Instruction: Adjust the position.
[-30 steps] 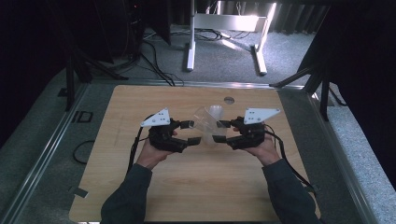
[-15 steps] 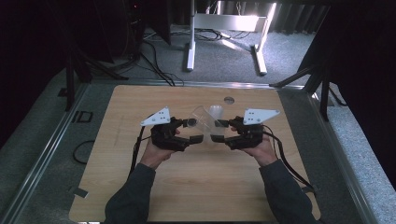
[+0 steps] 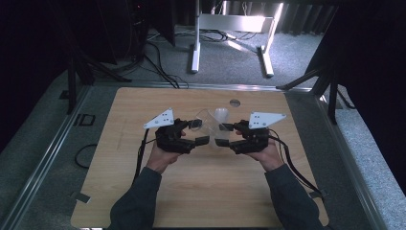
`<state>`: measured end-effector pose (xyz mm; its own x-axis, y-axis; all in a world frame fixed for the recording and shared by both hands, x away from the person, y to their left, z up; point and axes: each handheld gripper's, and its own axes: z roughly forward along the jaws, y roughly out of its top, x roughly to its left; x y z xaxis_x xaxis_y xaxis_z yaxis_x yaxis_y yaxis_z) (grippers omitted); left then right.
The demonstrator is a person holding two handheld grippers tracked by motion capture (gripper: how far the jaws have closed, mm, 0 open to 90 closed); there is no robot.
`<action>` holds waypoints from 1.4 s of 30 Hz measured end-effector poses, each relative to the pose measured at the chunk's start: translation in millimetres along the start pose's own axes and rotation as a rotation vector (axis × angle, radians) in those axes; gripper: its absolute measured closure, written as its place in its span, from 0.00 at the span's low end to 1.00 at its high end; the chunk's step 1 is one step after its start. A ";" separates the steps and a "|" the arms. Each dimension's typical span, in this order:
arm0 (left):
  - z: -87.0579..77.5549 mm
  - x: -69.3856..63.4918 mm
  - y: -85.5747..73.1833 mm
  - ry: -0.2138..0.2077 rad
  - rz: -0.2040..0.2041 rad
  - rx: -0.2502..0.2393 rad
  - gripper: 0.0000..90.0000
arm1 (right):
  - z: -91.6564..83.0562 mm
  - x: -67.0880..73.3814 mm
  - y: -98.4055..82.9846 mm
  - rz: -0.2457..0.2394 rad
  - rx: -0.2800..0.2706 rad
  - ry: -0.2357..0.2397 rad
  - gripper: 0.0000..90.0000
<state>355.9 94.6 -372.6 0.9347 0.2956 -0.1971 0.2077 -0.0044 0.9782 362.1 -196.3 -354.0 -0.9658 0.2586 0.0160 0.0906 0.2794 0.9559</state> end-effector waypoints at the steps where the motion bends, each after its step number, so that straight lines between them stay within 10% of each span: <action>1: 0.0 0.4 0.1 -0.002 -0.002 -0.008 0.28 | 0.2 0.0 0.0 0.000 -0.001 0.000 0.46; 42: 7.9 0.0 -2.9 -0.012 -0.046 -0.146 0.28 | 6.4 0.9 -3.3 0.002 0.003 0.018 0.46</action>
<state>357.6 87.1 -375.9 0.9289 0.2804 -0.2419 0.2072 0.1478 0.9671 362.5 -191.1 -358.9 -0.9699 0.2424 0.0236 0.0936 0.2815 0.9550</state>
